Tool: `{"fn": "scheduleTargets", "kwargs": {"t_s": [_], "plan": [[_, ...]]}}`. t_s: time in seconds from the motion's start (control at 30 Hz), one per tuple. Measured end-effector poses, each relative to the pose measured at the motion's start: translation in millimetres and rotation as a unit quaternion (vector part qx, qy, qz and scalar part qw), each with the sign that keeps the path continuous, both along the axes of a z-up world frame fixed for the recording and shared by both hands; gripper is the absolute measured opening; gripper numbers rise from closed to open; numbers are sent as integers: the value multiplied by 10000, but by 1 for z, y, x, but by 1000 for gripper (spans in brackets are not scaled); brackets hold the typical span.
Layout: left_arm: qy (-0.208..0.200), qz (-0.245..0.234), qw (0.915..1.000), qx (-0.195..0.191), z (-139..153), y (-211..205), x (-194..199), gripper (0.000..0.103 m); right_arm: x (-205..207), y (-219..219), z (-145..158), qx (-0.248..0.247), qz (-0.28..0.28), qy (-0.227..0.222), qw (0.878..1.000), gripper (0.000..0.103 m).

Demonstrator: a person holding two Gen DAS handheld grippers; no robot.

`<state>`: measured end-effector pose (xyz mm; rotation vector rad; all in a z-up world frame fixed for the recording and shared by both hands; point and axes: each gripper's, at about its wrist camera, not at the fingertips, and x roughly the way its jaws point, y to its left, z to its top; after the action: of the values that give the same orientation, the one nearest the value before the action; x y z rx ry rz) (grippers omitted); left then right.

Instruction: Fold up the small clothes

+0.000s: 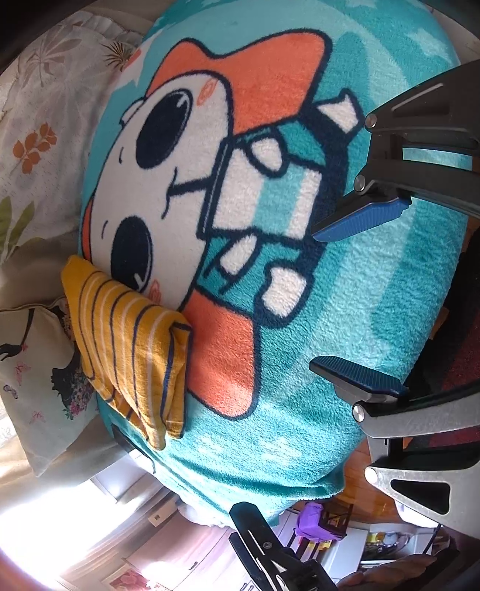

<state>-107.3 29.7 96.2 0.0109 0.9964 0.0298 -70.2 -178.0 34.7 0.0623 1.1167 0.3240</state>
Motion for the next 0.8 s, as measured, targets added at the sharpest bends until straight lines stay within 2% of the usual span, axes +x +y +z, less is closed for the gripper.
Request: {"fn": "scheduleTargets", "kwargs": {"t_s": [0.1, 0.23, 0.3, 0.37, 0.5, 0.53, 0.6, 0.63, 0.67, 0.8], "plan": [[57, -89, 9999, -53, -5, 9, 20, 82, 5, 4, -3, 24, -92, 75, 9999, 69], [96, -138, 9996, -237, -18, 29, 67, 82, 15, 7, -6, -6, -351, 151, 9993, 69], [-19, -236, 9996, -165, -26, 35, 95, 82, 20, 9, -7, -71, -476, 198, 9986, 69], [37, -268, 9996, -81, -37, 42, 128, 82, 26, 13, -7, -156, -625, 240, 9976, 69], [297, -409, 9974, -523, -57, 62, 185, 82, 35, 21, -7, -260, -906, 307, 9951, 69], [216, -473, 9970, -568, -60, 64, 198, 82, 38, 24, -8, -287, -976, 338, 9942, 69], [321, -687, 9932, -888, -66, 68, 219, 68, 42, 29, -11, -373, -1076, 419, 9926, 69], [406, -792, 9908, -1023, -68, 68, 225, 32, 44, 33, -13, -420, -1118, 476, 9917, 69], [569, -864, 9885, -1102, -72, 68, 232, 23, 46, 36, -15, -468, -1157, 535, 9907, 69], [590, -811, 9853, -1381, -71, 86, 235, 21, 53, 45, -14, -659, -1281, 603, 9877, 69]]}}
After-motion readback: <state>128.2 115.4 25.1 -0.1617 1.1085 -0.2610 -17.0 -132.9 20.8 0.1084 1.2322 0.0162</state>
